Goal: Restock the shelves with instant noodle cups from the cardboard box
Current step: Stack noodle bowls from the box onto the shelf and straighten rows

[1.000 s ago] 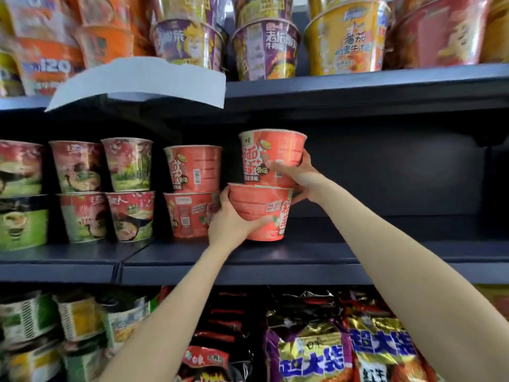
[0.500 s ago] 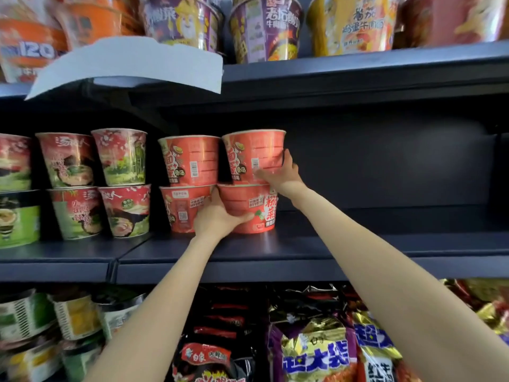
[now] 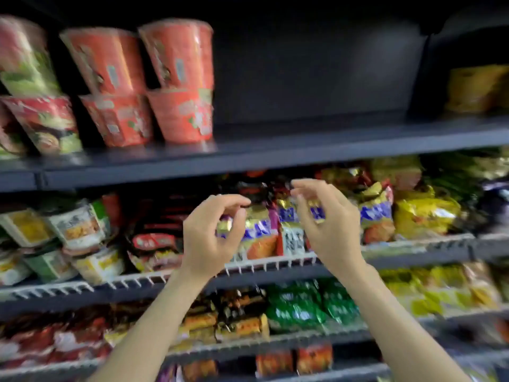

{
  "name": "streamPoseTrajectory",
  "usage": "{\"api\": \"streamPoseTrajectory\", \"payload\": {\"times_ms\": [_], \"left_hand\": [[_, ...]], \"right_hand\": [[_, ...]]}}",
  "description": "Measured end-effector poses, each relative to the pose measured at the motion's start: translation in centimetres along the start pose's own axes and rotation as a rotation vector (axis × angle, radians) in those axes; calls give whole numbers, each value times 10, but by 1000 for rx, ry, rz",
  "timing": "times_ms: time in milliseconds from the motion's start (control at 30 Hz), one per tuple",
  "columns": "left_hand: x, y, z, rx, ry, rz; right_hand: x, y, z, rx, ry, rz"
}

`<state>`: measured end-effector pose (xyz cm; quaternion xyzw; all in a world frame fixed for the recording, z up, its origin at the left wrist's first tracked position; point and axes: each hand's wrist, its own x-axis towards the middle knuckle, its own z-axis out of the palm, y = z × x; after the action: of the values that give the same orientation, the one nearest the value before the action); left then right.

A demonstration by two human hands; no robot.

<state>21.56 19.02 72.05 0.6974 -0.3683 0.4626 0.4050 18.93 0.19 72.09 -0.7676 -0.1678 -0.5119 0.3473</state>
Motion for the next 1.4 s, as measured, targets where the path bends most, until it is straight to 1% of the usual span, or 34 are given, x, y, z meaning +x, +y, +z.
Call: {"api": "streamPoseTrajectory", "payload": {"times_ms": [67, 133, 233, 333, 433, 500, 567, 633, 700, 767, 833, 933, 1000, 1067, 1100, 1200, 1267, 1333, 1400], "left_hand": [[-51, 19, 21, -35, -132, -31], [-113, 37, 42, -51, -304, -138], [-205, 61, 69, -54, -652, -354], [-284, 76, 91, -135, -966, -600], [-340, 82, 110, -232, -1165, -860], [-372, 80, 126, -240, -1280, -987], [-404, 75, 144, -182, -1426, -1053], [-435, 72, 162, -115, -1536, -1091], [-467, 68, 184, -67, -1588, -1141], [-502, 62, 209, -34, -1594, -1214], [-539, 54, 234, -8, -1555, -1302], [-604, 37, 275, 41, -1502, -1388], [-655, 22, 304, 39, -1464, -1469], [-710, 7, 331, 30, -1428, -1555], [-737, 2, 341, 41, -1434, -1569], [-802, -5, 364, 125, -1543, -1525], [-830, -7, 378, 164, -1562, -1534], [-852, -13, 394, 192, -1518, -1613], [-867, -20, 410, 112, -1372, -1789]], "right_hand": [[-58, 16, -23, -106, -110, -1], [-122, 29, -45, -165, -268, 101], [-217, 43, -77, -219, -486, 352], [-312, 47, -113, -277, -659, 647], [-389, 44, -143, -357, -738, 1003], [-427, 46, -157, -382, -722, 1176], [-456, 53, -164, -434, -732, 1300], [-485, 64, -165, -475, -780, 1397], [-517, 83, -161, -469, -831, 1456], [-550, 110, -155, -452, -891, 1468], [-587, 143, -149, -458, -927, 1463], [-651, 200, -133, -462, -958, 1492], [-698, 243, -118, -471, -1027, 1491], [-746, 281, -101, -472, -1129, 1449], [-769, 296, -93, -488, -1197, 1411], [-825, 333, -72, -542, -1402, 1299], [-854, 351, -63, -526, -1508, 1255], [-874, 362, -60, -471, -1546, 1238], [-884, 370, -62, -434, -1528, 1199]]}}
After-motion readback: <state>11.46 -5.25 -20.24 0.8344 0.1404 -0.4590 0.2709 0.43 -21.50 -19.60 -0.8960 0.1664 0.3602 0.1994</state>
